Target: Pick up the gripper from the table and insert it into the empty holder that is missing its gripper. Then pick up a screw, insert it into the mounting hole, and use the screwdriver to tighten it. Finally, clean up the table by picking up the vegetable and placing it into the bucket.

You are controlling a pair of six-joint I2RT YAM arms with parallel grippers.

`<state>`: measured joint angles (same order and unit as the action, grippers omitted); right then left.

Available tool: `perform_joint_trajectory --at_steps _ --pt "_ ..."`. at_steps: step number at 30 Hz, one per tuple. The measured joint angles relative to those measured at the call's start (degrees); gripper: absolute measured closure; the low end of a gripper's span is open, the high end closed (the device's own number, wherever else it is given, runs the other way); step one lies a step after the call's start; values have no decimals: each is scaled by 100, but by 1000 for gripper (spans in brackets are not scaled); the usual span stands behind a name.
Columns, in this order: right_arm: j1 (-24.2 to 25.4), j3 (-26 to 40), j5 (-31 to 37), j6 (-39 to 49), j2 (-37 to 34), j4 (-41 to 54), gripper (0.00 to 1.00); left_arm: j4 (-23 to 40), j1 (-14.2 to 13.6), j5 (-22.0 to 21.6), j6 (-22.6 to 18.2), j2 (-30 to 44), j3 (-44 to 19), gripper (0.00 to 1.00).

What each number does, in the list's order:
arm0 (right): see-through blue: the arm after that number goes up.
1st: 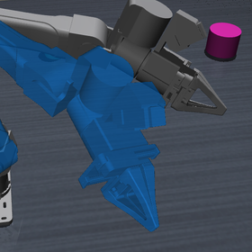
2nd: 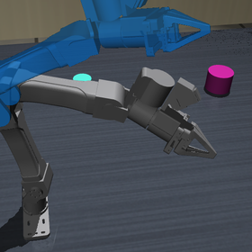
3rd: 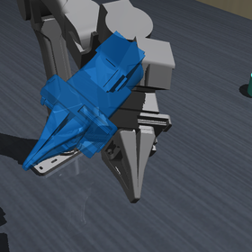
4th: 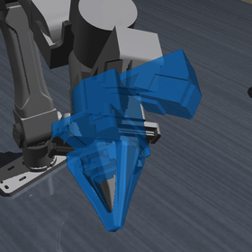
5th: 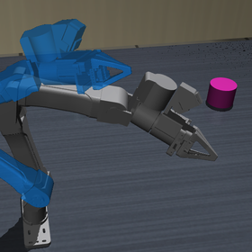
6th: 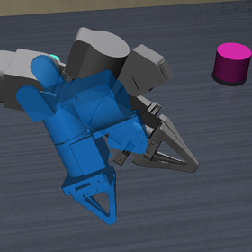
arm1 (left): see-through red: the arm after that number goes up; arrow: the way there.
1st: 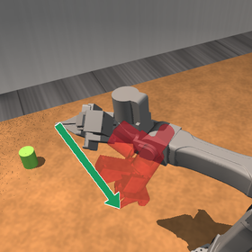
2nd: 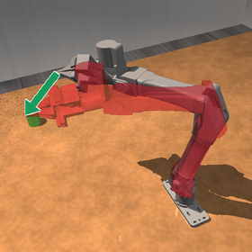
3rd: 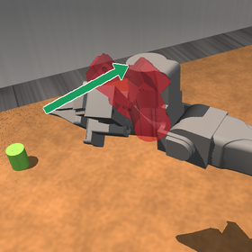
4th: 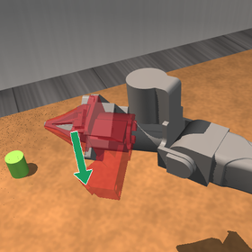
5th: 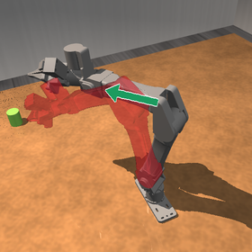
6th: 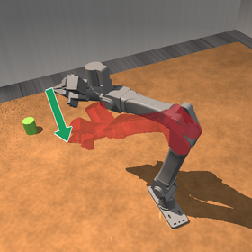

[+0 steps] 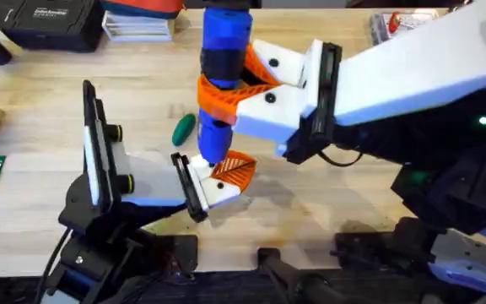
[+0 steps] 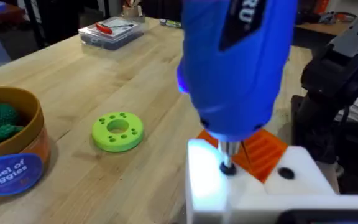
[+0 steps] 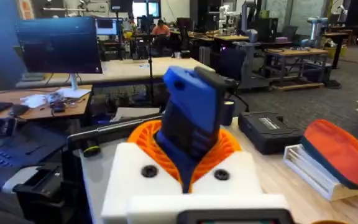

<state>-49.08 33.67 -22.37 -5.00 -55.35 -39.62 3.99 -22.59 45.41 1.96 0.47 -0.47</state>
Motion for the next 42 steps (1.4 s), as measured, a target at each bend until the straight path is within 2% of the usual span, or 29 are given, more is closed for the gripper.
perform_joint_trajectory --at_steps 21,29,34,38,42 --pt "33 0 -5 75 6 38 974 2 0 -1 0 0 0 990" --pt "485 -5 -16 29 403 -420 974 0 0 0 0 0 0 990" --pt "535 15 -10 146 428 -351 974 0 0 0 0 0 0 990" --pt "865 54 287 545 428 308 974 0 0 -2 0 0 0 990" --pt "1702 219 608 1206 319 1635 974 0 0 0 0 0 0 990"
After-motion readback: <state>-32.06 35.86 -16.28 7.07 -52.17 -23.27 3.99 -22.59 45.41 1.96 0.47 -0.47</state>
